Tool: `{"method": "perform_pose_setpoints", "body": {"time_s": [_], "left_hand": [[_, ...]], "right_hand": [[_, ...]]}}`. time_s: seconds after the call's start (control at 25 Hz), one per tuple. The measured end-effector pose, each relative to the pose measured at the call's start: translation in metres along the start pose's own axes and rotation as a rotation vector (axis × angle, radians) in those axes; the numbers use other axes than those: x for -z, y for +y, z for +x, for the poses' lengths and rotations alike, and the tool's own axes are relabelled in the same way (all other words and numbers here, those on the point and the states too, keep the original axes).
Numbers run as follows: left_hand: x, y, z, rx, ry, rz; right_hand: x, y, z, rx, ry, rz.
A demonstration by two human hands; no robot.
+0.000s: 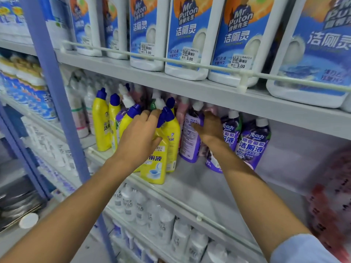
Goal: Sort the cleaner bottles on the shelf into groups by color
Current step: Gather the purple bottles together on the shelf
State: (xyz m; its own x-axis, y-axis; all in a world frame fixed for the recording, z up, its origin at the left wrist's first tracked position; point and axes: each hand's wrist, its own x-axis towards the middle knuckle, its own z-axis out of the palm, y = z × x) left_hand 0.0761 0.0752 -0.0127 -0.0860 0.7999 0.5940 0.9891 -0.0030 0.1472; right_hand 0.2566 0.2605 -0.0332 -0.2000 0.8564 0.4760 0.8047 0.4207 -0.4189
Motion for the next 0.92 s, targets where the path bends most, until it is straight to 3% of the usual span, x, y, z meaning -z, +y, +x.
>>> {"method": "perform_pose_setpoints", "body": {"time_s": [0.44, 0.64, 0.92], "left_hand": [[-0.009, -0.008, -0.003, -0.026, 0.076, -0.087], [-0.014, -0.013, -0.006, -0.066, 0.111, -0.113], [-0.015, -0.016, -0.002, -0.100, 0.109, -0.143]], "right_hand": [[0.063, 0.017, -0.079, 0.013, 0.016, -0.002], [0.095, 0.016, -0.119, -0.175, 0.044, -0.094], [0.110, 0.016, -0.137, -0.203, -0.012, 0.195]]}}
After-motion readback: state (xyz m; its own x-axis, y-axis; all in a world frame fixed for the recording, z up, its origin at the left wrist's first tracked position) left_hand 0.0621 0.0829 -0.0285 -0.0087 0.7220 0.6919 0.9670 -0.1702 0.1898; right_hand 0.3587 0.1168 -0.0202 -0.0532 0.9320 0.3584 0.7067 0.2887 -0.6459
